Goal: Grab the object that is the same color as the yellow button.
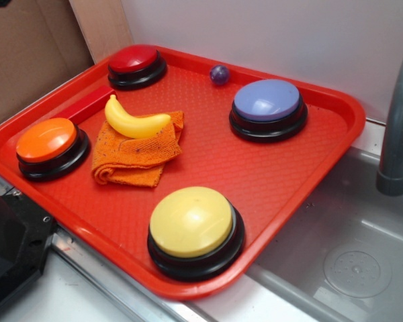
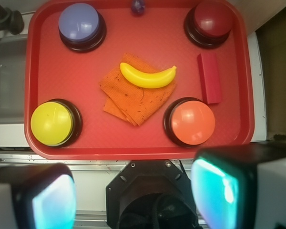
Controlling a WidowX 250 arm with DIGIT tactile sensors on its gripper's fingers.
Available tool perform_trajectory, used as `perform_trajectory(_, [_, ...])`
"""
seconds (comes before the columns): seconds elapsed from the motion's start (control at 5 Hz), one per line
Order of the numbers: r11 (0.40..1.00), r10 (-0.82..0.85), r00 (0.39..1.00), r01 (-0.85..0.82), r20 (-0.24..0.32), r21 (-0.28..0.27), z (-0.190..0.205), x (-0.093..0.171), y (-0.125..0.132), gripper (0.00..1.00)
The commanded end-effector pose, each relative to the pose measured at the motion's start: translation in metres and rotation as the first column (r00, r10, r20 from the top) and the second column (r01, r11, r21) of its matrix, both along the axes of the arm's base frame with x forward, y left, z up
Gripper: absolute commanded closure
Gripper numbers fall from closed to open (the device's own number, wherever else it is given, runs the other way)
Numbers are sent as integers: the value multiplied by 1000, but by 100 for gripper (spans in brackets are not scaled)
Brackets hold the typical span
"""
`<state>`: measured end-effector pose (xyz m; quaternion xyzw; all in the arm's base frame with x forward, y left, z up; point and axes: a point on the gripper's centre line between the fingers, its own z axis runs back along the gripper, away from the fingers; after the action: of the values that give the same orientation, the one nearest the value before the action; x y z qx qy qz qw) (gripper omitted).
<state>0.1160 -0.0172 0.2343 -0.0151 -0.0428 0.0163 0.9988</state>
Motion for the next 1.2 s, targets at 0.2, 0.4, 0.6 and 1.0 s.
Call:
perform_trajectory(0.2, [961, 247, 967, -252, -58, -110, -21, 19, 11, 0])
perform_trajectory(0.4, [906, 411, 910, -414, -49, -84, -40, 32, 15, 0])
perform_trajectory(0.6, [783, 609, 791, -611, -53, -120, -65, 48, 20, 0])
perform_trajectory(1.0, [515, 857, 513, -850, 46, -109, -137, 89, 31, 0])
